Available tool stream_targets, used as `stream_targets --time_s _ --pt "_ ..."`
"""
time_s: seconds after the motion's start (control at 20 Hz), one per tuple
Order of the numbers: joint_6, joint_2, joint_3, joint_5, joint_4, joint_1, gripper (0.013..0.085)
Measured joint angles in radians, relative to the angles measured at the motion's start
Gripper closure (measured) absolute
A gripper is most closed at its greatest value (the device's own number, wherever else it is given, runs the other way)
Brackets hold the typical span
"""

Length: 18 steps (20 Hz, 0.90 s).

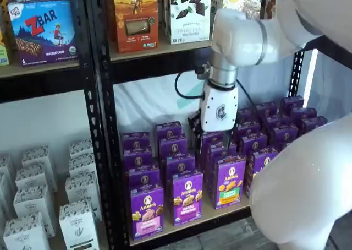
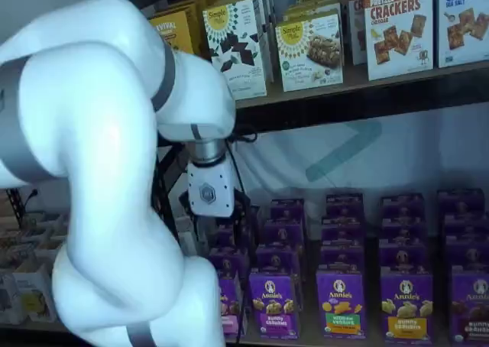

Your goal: Pick up the purple box with a pink patch in the middle, on the bottom shelf, the first box from the left

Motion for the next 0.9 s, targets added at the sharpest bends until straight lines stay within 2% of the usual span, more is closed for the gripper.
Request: stream_targets --time_s 0.1,0.45,0.9 --pt "-0.005 0.039 0.009 -0.052 0.012 0.008 0.013" --pt "0.024 0.169 0.031 -0.239 -0.006 0.043 0.013" --pt "0.12 0.369 -0.021 -0.367 -0.08 0.089 0.013"
